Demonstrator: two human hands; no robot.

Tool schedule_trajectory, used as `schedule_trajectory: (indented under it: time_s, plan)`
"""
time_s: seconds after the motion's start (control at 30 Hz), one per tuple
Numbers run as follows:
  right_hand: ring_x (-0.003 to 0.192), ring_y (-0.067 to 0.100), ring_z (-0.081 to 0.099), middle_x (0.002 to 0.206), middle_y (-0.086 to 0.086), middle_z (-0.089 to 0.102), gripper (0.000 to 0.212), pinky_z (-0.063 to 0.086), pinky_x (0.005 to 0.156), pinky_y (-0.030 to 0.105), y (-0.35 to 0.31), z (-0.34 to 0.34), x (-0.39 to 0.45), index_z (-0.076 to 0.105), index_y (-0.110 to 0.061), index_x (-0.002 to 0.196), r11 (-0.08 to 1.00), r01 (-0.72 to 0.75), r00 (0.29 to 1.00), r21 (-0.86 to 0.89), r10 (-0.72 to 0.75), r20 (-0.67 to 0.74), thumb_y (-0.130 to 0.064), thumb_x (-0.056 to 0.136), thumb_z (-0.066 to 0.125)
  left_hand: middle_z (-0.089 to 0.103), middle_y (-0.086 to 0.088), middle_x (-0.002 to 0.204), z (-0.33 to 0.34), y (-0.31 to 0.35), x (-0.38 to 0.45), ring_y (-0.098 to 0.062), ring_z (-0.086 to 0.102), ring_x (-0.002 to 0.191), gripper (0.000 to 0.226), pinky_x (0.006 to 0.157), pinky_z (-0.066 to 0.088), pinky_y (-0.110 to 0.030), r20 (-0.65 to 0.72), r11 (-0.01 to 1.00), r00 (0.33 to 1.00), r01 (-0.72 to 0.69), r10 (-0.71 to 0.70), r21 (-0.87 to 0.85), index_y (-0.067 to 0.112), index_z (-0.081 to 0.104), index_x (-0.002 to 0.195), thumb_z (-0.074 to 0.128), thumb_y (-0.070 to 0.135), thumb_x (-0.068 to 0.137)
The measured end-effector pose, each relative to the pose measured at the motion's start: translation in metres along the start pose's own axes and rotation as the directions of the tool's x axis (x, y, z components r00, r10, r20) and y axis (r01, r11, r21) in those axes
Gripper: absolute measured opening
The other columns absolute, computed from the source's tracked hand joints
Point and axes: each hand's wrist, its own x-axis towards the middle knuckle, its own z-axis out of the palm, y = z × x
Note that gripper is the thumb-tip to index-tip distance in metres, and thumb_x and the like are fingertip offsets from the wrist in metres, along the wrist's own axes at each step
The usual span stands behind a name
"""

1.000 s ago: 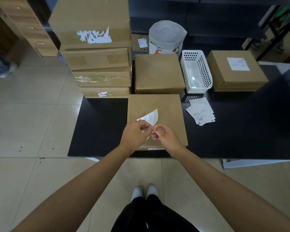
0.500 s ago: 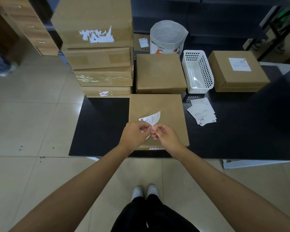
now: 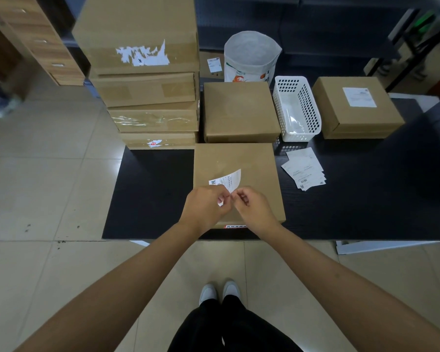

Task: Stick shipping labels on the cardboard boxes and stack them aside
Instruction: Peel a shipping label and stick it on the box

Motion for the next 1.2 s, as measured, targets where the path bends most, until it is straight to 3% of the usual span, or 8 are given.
schedule_trajectory:
  time_s: [0.2,0.43,0.53,0.67,0.8,0.9,1.0,1.2]
  plan:
    - [0.067,0.003,0.050,0.084,-0.003,0.059,0.009,0.040,0.063,0.010,-0.002,-0.001,-0.003,0.061,-0.013,0.084,0.999,0.046,0.999,-0.016,-0.046,-0.020,-0.010,0.092,0.058,0.069,0.009,0.078,0.001,0.002,0.001,-0.005,0.063,0.077,0.010,0.070,0.049,-0.024,0.023,0.995,0.997,0.079,-0.078,-0.065,0.022,0.069,0.083,0.062,0.029,0.083]
    - [0.071,0.006,0.051,0.084,-0.005,0.057,0.012,0.041,0.066,0.011,-0.005,-0.002,-0.006,0.056,-0.016,0.079,0.998,0.060,0.998,0.002,-0.060,-0.008,-0.011,0.090,0.060,0.070,0.006,0.076,0.003,-0.002,0.002,-0.004,0.064,0.071,0.007,0.069,0.050,-0.015,0.104,0.857,0.964,0.266,-0.245,-0.442,0.014,0.072,0.080,0.072,0.020,0.082]
    - [0.079,0.012,0.057,0.089,0.002,0.062,0.014,0.044,0.071,0.016,-0.008,-0.002,-0.007,0.055,-0.018,0.080,0.986,-0.078,0.995,0.146,0.087,-0.054,-0.008,0.090,0.055,0.070,0.003,0.078,0.000,-0.003,0.003,-0.004,0.062,0.074,0.006,0.064,0.045,-0.009,0.111,0.774,0.931,0.352,-0.348,-0.526,0.010,0.071,0.080,0.066,0.012,0.083]
    - [0.079,0.016,0.064,0.091,0.008,0.067,0.014,0.050,0.074,0.022,-0.010,-0.006,-0.003,0.053,-0.014,0.085,0.849,-0.309,0.930,0.428,0.364,-0.050,-0.011,0.095,0.044,0.072,-0.003,0.081,-0.007,-0.011,0.008,-0.018,0.070,0.080,0.007,0.081,0.053,-0.029,0.162,0.639,0.883,0.435,-0.441,-0.634,0.009,0.071,0.083,0.063,0.009,0.082]
    - [0.080,0.019,0.068,0.095,0.015,0.071,0.020,0.058,0.079,0.028,-0.014,-0.007,0.000,0.056,-0.001,0.104,0.678,-0.380,0.910,0.629,0.395,0.124,-0.013,0.099,0.041,0.073,-0.002,0.085,-0.007,-0.010,0.008,-0.014,0.071,0.078,0.009,0.073,0.048,-0.025,0.217,0.639,0.889,0.443,-0.403,-0.629,0.011,0.070,0.084,0.062,0.011,0.085]
    - [0.087,0.017,0.072,0.095,0.009,0.074,0.027,0.057,0.083,0.028,-0.017,-0.003,-0.002,0.061,-0.007,0.108,0.729,-0.364,0.931,0.580,0.296,0.212,-0.029,0.101,0.047,0.073,-0.002,0.091,-0.004,-0.009,0.009,-0.016,0.069,0.088,0.008,0.072,0.047,-0.023,0.265,0.649,0.882,0.467,-0.389,-0.601,0.013,0.070,0.081,0.063,0.011,0.082]
    - [0.092,0.022,0.072,0.108,0.015,0.070,0.038,0.058,0.080,0.026,-0.013,-0.002,0.002,0.055,-0.003,0.115,0.729,-0.359,0.927,0.583,0.349,0.136,-0.032,0.092,0.063,0.072,-0.001,0.091,-0.003,-0.008,0.012,-0.017,0.066,0.092,0.007,0.075,0.050,-0.025,0.278,0.658,0.883,0.468,-0.379,-0.590,0.012,0.071,0.082,0.064,0.012,0.081]
    - [0.087,0.022,0.065,0.110,0.015,0.064,0.007,0.056,0.063,0.018,-0.004,-0.008,0.007,0.056,-0.007,0.097,0.746,-0.374,0.890,0.551,0.455,-0.011,-0.012,0.098,0.053,0.072,-0.007,0.088,-0.012,-0.012,0.021,-0.021,0.068,0.089,0.009,0.077,0.052,-0.028,0.252,0.617,0.879,0.466,-0.405,-0.634,0.013,0.068,0.083,0.060,0.010,0.086]
